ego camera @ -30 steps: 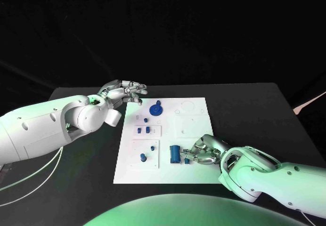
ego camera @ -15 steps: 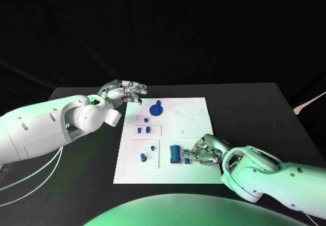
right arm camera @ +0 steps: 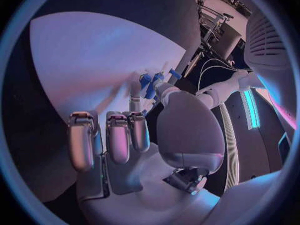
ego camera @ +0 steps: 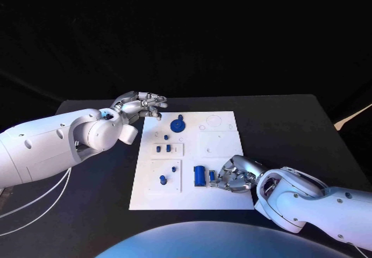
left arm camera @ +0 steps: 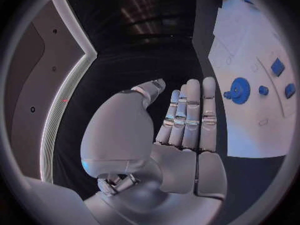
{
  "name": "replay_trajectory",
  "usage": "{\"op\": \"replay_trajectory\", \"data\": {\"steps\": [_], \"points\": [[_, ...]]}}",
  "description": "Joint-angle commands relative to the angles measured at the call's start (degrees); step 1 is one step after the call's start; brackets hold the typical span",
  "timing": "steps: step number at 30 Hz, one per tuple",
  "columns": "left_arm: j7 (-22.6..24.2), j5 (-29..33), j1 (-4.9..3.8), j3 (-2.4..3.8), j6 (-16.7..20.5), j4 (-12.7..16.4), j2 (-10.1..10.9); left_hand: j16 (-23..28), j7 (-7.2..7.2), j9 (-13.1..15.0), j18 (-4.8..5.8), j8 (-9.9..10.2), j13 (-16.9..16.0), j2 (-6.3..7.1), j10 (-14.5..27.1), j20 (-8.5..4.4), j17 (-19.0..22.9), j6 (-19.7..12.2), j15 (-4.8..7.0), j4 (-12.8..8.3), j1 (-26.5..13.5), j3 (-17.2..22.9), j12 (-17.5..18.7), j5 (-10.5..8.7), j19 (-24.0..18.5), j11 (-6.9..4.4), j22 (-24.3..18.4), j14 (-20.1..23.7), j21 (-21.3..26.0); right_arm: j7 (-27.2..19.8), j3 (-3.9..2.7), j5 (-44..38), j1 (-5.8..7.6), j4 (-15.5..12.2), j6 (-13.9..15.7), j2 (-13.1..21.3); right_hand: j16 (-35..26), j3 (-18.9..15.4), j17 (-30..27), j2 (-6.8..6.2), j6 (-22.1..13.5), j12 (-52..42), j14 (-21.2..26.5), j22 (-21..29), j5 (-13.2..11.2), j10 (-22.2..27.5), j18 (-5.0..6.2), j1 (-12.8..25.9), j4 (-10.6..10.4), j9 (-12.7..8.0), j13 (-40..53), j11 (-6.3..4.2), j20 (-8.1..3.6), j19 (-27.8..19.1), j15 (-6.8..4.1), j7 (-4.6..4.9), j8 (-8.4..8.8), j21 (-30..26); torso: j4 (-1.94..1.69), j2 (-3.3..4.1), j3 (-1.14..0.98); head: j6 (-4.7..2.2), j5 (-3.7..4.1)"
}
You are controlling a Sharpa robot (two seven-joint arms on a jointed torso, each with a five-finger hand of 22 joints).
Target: Assemble the parts on the task board
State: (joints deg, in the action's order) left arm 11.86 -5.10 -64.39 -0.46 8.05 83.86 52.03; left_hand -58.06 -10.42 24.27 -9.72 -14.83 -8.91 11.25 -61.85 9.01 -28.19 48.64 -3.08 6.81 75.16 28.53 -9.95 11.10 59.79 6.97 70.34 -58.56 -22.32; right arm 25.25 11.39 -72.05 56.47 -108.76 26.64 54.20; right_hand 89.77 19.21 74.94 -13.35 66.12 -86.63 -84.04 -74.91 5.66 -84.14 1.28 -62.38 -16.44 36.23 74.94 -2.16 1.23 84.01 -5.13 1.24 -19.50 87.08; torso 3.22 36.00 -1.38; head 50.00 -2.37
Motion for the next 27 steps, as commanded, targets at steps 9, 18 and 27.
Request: {"op": "replay_trajectory", "data": {"steps": [9,18,27], "points": [[0.3,-0.1,-0.02,0.00,-0.7,0.1,-0.1,0.2,0.09,0.0,-0.55,-0.3,-0.1,-0.53,0.4,0.13,0.0,-0.3,-0.09,0.2,0.0,0.0,0.4,0.32,0.5,0.14,0.1,0.3,0.4,-1.8,0.01,-0.4,-0.03,0.3,-2.6,0.3,0.2,-0.7,15.1,0.16,0.0,0.1,-6.0,-14.2,-0.1,-4.0,-0.61,-0.6,0.0,0.1,12.6,-0.19,-0.21,4.7,-0.31,0.18,0.30,0.1,-0.10,0.03,0.04,0.00,0.01],[0.3,-0.1,-0.02,0.00,-0.7,0.1,-0.1,0.2,0.09,0.0,-0.55,-0.3,-0.1,-0.53,0.4,0.13,0.0,-0.3,-0.09,0.2,0.0,0.0,0.4,0.32,0.5,0.14,0.1,0.3,0.4,-1.5,0.00,-1.4,-0.03,1.5,-2.6,-0.3,0.2,-0.5,15.1,0.89,0.0,0.1,-6.0,-14.2,0.0,-4.0,-0.64,-2.5,0.3,0.2,12.7,-0.30,-0.23,4.7,-0.38,0.05,0.47,0.2,-0.12,0.02,0.05,0.00,-0.04],[0.3,-0.1,-0.02,-0.01,-0.7,0.0,-0.2,0.2,0.09,0.0,-0.55,-0.3,-0.1,-0.53,0.4,0.13,0.0,-0.3,-0.09,0.2,0.0,0.0,0.4,0.32,0.5,0.14,0.1,0.3,0.4,-1.4,-0.01,-1.5,-0.03,2.8,-1.8,-1.1,0.2,-0.4,15.1,1.38,0.1,-0.1,-6.0,-14.3,-0.2,-4.1,-0.65,-2.5,-0.1,0.2,12.8,-0.29,-0.25,4.8,-0.40,0.09,0.49,0.3,-0.13,0.03,0.03,0.00,0.01]]}}
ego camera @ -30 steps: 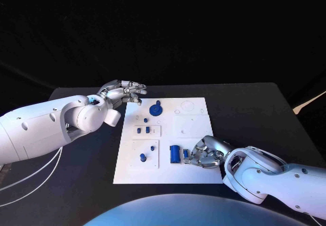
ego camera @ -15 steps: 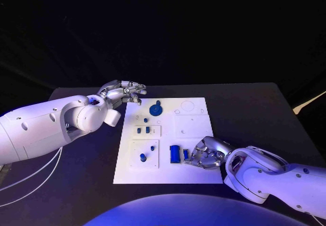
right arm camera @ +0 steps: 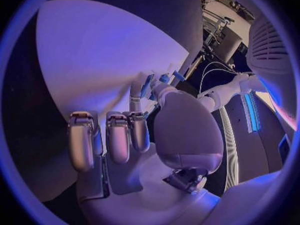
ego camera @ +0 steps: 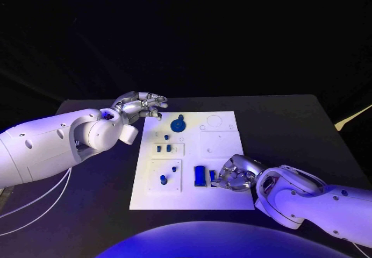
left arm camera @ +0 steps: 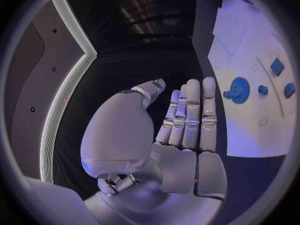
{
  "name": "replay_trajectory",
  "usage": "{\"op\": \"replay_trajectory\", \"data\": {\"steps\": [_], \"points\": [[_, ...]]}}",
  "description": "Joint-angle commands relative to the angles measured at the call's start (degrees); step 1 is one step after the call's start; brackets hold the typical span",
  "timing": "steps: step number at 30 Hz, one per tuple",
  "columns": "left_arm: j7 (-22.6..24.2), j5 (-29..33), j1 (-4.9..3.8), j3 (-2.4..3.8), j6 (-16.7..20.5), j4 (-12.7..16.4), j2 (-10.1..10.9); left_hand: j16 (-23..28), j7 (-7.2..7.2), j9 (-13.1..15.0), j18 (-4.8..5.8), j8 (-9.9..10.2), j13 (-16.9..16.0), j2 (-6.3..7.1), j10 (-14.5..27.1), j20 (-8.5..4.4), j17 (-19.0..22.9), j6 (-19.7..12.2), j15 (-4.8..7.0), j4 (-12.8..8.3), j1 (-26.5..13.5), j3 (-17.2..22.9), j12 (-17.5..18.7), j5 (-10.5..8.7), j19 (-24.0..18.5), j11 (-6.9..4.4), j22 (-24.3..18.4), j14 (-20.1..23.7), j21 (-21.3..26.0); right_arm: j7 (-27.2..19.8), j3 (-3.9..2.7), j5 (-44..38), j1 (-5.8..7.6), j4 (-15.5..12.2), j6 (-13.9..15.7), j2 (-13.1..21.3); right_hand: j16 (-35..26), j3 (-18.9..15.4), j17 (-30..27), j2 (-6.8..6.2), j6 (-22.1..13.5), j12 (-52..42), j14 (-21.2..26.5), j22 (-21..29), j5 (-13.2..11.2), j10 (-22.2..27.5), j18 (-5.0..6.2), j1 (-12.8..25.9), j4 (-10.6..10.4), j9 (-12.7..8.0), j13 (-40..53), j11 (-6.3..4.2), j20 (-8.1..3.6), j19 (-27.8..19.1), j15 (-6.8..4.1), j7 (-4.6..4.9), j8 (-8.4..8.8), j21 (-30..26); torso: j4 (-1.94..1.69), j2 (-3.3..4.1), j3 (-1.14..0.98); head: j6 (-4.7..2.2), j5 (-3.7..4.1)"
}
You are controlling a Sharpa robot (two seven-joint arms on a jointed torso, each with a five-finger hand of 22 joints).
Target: Assemble the parts on the task board
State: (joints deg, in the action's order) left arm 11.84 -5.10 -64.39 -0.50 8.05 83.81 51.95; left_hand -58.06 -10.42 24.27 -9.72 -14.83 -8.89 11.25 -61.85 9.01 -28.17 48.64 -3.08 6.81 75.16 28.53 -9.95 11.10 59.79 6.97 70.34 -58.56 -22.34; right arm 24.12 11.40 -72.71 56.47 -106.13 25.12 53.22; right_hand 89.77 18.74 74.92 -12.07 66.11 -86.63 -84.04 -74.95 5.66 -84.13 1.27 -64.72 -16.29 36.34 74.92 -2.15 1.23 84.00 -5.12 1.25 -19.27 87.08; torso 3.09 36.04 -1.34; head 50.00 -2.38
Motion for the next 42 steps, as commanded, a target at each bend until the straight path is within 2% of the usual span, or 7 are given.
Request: {"op": "replay_trajectory", "data": {"steps": [1,14,21,26,29,36,42], "points": [[0.4,-0.1,-0.03,0.03,-0.7,0.1,-0.1,0.2,0.09,0.0,-0.54,-0.3,-0.1,-0.53,0.4,0.13,-0.1,-0.3,-0.09,0.2,0.0,0.0,0.4,0.32,0.5,0.14,0.1,0.3,0.4,-0.3,-0.02,-0.8,-0.03,0.2,-0.2,-0.2,0.2,0.1,15.1,0.14,0.1,-0.1,-6.0,-14.2,-0.2,-4.1,-0.65,-0.1,-0.3,0.1,12.9,-0.28,-0.25,4.8,-0.40,0.10,0.27,0.3,0.03,-0.01,0.00,0.00,-0.02],[0.6,0.0,0.01,-0.27,-0.4,0.0,0.0,0.3,0.06,0.0,-0.53,-0.4,-0.1,-0.48,0.4,0.13,-0.1,-0.4,-0.11,0.2,-0.1,0.0,0.4,0.29,0.5,0.15,0.1,0.3,0.5,-6.0,-0.73,10.0,1.83,-1.3,4.0,1.7,0.2,-0.7,15.1,-0.29,-3.3,5.1,-6.0,-13.1,1.6,-1.1,0.17,-0.3,-0.1,1.1,9.3,0.72,0.31,3.0,0.38,1.31,1.30,-3.3,0.23,-0.41,0.17,0.00,0.18],[2.7,1.4,0.78,-0.84,1.3,-0.3,-0.4,0.4,0.01,0.0,-0.50,-0.5,-0.1,-0.26,0.4,0.17,-0.1,-0.4,-0.18,0.5,-0.5,-0.3,0.4,0.18,0.4,0.19,0.1,0.4,0.7,-21.0,-0.89,26.1,7.00,3.0,7.4,2.1,0.2,0.5,15.1,-0.03,-8.6,8.3,-6.0,-11.9,1.9,1.4,0.98,-3.0,0.7,2.2,7.0,2.33,1.55,1.3,1.75,3.15,3.01,-7.1,0.64,-1.64,0.98,0.00,0.64],[5.8,2.6,1.41,-0.92,3.6,-1.4,-1.5,1.4,0.13,0.0,-0.39,-0.7,-0.3,0.23,-0.2,0.31,0.2,-0.3,-0.35,1.2,-1.5,-1.4,0.1,0.00,-0.5,0.13,-0.1,2.1,1.7,-31.0,-1.13,41.2,9.01,10.9,5.9,-0.5,-7.9,5.1,3.9,-0.11,-12.9,22.4,-1.3,-5.8,2.8,12.9,4.63,-5.8,3.7,2.2,-3.2,4.26,3.26,-8.4,3.53,5.19,4.57,-26.0,0.85,-2.67,1.74,-0.01,0.91],[8.3,3.2,1.84,-0.95,5.9,-2.7,-2.5,6.8,0.21,-0.1,-0.23,-1.0,-0.5,0.87,-0.9,1.02,2.4,0.1,-1.24,2.5,-1.9,-3.8,-0.1,0.72,-4.7,0.31,-2.6,7.6,6.4,-36.1,-1.55,50.4,9.54,15.6,3.7,-2.5,-25.8,9.7,-16.0,0.06,-17.0,39.8,13.7,4.2,2.3,30.6,8.80,-6.6,7.0,2.2,-17.0,6.48,5.29,-25.4,5.78,7.25,3.73,-53.8,0.89,-3.08,1.94,-1.56,1.10],[13.6,6.8,2.73,-0.96,11.0,-8.7,-6.1,27.8,1.42,-1.4,-0.61,0.5,1.9,0.19,-0.4,4.01,9.5,-0.8,-3.02,4.7,1.8,-5.3,4.9,0.25,-15.2,-0.19,-16.0,13.2,18.8,-43.6,-2.66,61.0,9.89,28.8,-1.7,-9.2,-50.7,17.1,-36.0,0.59,-20.5,58.8,32.3,17.7,1.5,36.4,8.78,-5.6,12.3,-3.6,-39.6,10.68,9.91,-33.3,10.40,10.61,4.13,-69.5,1.17,-4.35,1.91,-5.08,1.09],[15.8,9.0,3.56,-0.90,12.5,-14.4,-10.0,39.1,1.85,-3.8,-0.66,2.4,4.9,-0.54,2.5,6.56,12.8,-1.3,-3.10,5.8,3.6,-7.2,6.4,-0.05,-21.0,-0.45,-28.2,15.0,18.8,-46.8,-3.39,63.1,9.65,40.1,-5.2,-14.8,-68.4,16.5,-49.6,3.52,-18.6,73.2,33.1,32.5,1.5,31.7,9.05,-4.8,16.9,-10.7,-60.2,12.22,12.68,-33.6,12.69,11.16,6.21,-79.8,1.11,-5.18,1.73,-8.15,0.88]]}}
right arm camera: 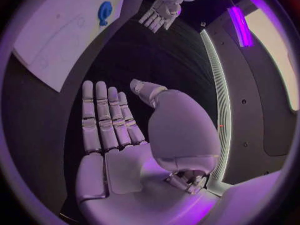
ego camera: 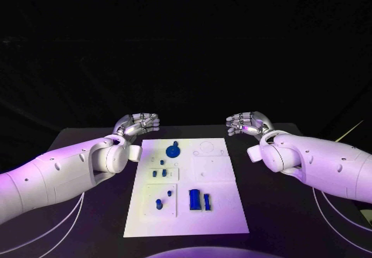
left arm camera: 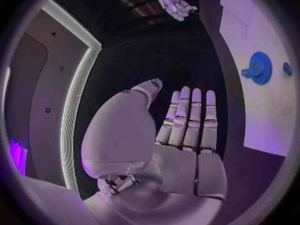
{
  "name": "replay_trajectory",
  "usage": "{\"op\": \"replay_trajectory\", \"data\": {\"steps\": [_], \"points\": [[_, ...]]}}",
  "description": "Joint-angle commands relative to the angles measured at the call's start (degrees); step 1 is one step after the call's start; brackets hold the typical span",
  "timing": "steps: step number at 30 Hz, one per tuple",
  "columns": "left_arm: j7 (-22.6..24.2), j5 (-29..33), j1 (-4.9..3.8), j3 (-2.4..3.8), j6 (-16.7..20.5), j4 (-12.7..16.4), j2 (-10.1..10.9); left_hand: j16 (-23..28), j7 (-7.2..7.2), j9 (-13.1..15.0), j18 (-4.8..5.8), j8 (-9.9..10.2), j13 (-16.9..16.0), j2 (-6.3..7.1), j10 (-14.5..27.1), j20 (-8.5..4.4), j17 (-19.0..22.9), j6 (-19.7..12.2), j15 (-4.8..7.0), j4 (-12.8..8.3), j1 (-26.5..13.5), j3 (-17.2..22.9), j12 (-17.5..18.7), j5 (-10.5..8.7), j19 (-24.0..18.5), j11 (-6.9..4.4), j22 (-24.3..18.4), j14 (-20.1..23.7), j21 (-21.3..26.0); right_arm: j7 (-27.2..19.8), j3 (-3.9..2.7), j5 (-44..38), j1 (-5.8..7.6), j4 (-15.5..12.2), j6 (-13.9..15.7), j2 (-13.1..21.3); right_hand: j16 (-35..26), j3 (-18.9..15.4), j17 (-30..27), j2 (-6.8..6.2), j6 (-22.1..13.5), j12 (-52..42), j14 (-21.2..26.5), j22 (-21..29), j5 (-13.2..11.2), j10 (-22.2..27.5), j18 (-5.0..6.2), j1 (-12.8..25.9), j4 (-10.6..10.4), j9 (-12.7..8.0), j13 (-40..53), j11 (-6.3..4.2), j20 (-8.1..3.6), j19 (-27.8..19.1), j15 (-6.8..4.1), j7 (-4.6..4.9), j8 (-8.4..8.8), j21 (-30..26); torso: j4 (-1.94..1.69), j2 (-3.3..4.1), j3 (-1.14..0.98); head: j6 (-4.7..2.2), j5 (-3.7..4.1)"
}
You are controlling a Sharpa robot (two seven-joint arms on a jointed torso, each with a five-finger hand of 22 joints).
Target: Assemble the parts on the task board
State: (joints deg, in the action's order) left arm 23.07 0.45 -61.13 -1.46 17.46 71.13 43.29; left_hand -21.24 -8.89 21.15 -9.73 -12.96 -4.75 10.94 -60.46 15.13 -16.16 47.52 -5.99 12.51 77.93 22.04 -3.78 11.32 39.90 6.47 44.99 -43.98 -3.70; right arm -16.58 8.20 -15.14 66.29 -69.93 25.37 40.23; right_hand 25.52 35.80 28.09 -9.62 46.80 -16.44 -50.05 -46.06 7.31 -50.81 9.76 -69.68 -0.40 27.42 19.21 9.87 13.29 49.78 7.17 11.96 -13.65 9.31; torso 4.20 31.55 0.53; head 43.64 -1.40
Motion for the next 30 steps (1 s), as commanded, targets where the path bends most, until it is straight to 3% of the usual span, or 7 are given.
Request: {"op": "replay_trajectory", "data": {"steps": [1,4,5,11,12,15,30], "points": [[4.8,3.6,0.40,0.08,3.3,-2.5,-1.9,3.3,0.39,-1.0,-0.65,0.8,1.0,-0.38,2.0,0.59,1.2,-0.4,-0.25,0.1,1.0,-1.0,0.3,-0.26,-1.4,-0.04,-4.1,0.6,0.2,-6.4,-0.26,5.6,-0.24,5.4,-5.9,-2.5,-6.1,-0.9,-4.0,1.35,0.9,4.4,-0.7,5.3,-0.2,-1.9,0.55,0.3,1.5,-2.6,-6.3,0.22,0.79,0.6,0.73,0.39,0.84,-2.9,-0.01,-0.78,-0.21,-2.05,-0.12],[5.2,4.1,0.63,0.13,3.6,-4.4,-3.3,6.5,0.73,-2.1,-0.54,1.6,1.1,-0.89,5.0,1.00,2.6,-0.8,-0.46,0.2,1.4,-2.4,0.3,-0.58,-2.9,-0.36,-8.1,1.9,0.2,-7.0,-0.43,5.7,-0.62,8.4,-7.1,-4.1,-9.6,-1.4,-6.2,2.07,0.9,7.1,-0.1,8.7,-0.3,-2.3,0.55,0.6,2.1,-4.3,-9.6,0.65,1.37,-0.1,1.51,0.74,1.45,-4.9,-0.06,-0.91,-0.44,-2.97,-0.30],[1.9,1.6,0.54,0.04,1.6,-3.7,-2.8,21.2,8.89,-21.1,9.73,13.0,4.8,-10.94,60.5,-15.13,16.2,-47.5,5.99,-12.5,-22.7,-22.0,3.8,-11.32,-39.9,-6.47,-45.0,44.0,3.7,-3.1,-0.43,3.0,-0.34,7.4,-2.5,-3.6,-25.5,-35.8,-28.1,9.62,-46.8,16.4,50.0,46.1,-7.3,50.8,-9.76,21.4,0.4,-27.4,-19.2,-9.87,-13.29,-49.8,-7.17,-11.96,13.65,-9.3,0.00,-0.55,-0.18,-2.05,-0.14],[2.2,1.5,0.57,0.14,3.3,-2.2,-2.5,21.2,8.89,-21.1,9.73,13.0,4.8,-10.94,60.5,-15.13,16.2,-47.5,5.99,-12.5,-30.9,-22.0,3.8,-11.32,-39.9,-6.47,-45.0,44.0,3.7,-3.7,-0.93,3.7,-0.71,5.6,-1.2,-3.1,-25.5,-35.8,-28.1,9.62,-46.8,16.4,50.0,46.1,-7.3,50.8,-9.76,28.7,0.4,-27.4,-19.2,-9.87,-13.29,-49.8,-7.17,-11.96,13.65,-9.3,-0.51,-0.53,-0.22,-2.93,0.04],[2.4,1.4,0.58,0.20,4.4,-1.2,-2.3,21.2,8.89,-21.1,9.73,13.0,4.8,-10.94,60.5,-15.13,16.2,-47.5,5.99,-12.5,-33.3,-22.0,3.8,-11.32,-39.9,-6.47,-45.0,44.0,3.7,-4.1,-1.23,4.2,-0.93,4.6,-0.3,-2.8,-25.5,-35.8,-28.1,9.62,-46.8,16.4,50.0,46.1,-7.3,50.8,-9.76,69.7,0.4,-27.4,-19.2,-9.87,-13.29,-49.8,-7.17,-11.96,13.65,-9.3,-0.82,-0.52,-0.25,-3.46,0.16],[3.0,1.1,0.64,0.37,7.4,1.5,-1.8,21.2,8.89,-21.1,9.73,13.0,4.8,-10.94,60.5,-15.13,16.2,-47.5,5.99,-12.5,-77.9,-22.0,3.8,-11.32,-39.9,-6.47,-45.0,44.0,3.7,-5.2,-2.08,5.5,-1.57,1.6,2.0,-1.9,-25.5,-35.8,-28.1,9.62,-46.8,16.4,50.0,46.1,-7.3,50.8,-9.76,69.7,0.4,-27.4,-19.2,-9.87,-13.29,-49.8,-7.17,-11.96,13.65,-9.3,-1.70,-0.48,-0.32,-4.97,0.48],[6.6,-0.4,0.96,1.42,25.9,18.2,1.3,21.2,8.89,-21.1,9.73,13.0,4.8,-10.94,60.5,-15.13,16.2,-47.5,5.99,-12.5,-77.9,-22.0,3.8,-11.32,-39.9,-6.47,-45.0,44.0,3.7,-12.7,-7.81,14.5,-5.84,-18.7,17.7,4.1,-25.5,-35.8,-28.1,9.62,-46.8,16.4,50.0,46.1,-7.3,50.8,-9.76,69.7,0.4,-27.4,-19.2,-9.87,-13.29,-49.8,-7.17,-11.96,13.65,-9.3,-4.20,-0.37,-0.53,-9.26,1.40]]}}
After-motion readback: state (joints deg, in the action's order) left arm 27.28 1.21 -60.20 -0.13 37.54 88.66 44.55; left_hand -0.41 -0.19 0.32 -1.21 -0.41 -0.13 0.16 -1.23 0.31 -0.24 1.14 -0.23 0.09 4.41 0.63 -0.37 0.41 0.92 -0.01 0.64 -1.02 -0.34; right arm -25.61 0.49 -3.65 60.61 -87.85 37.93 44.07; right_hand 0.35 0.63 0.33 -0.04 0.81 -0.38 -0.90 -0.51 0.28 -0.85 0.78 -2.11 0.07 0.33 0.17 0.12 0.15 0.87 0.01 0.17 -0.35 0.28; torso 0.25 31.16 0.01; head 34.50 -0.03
